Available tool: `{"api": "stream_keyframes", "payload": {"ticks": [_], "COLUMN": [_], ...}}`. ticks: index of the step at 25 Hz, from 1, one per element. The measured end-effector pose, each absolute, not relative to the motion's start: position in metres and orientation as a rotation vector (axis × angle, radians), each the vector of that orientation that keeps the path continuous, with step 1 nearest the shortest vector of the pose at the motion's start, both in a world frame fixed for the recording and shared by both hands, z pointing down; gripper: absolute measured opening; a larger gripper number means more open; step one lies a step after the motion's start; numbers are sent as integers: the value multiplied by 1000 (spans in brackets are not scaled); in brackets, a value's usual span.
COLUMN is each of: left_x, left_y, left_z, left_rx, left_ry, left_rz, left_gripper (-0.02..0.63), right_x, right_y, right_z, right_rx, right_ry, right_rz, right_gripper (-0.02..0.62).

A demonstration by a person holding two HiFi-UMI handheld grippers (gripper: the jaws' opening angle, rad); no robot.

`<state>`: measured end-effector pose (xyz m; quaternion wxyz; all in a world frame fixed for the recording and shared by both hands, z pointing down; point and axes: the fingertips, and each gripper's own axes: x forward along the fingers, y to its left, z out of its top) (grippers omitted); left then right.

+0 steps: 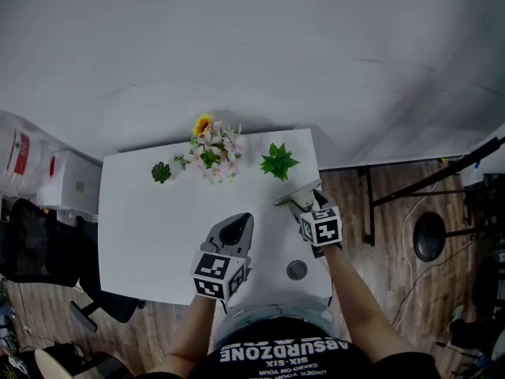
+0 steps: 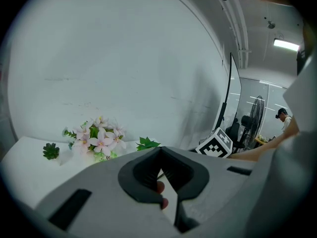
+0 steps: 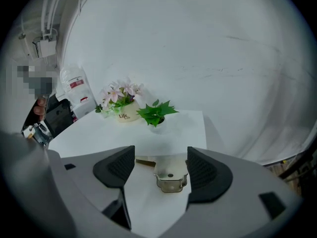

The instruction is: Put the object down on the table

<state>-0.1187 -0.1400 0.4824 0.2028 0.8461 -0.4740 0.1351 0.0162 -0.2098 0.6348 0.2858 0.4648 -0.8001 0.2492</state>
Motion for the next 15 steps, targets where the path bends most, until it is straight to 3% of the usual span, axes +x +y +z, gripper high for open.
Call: {"api": "stream_keyframes", "payload": {"ticks": [8,15], "left_x": [-120,-116], "left_y": [-142,-144], "left_z": [478,478], "left_rx": [2366,2370], "left_ry": [-1331,-1326], "left_rz": [368,365], "left_gripper": [5,5], "right_x": [18,14], "right_y": [-201,-187], "right_z": [593,552], "right_rx": [1313,1362], "right_ry": [-2209,-2326], "right_rz": [617,601], "right_gripper": [301,184]}}
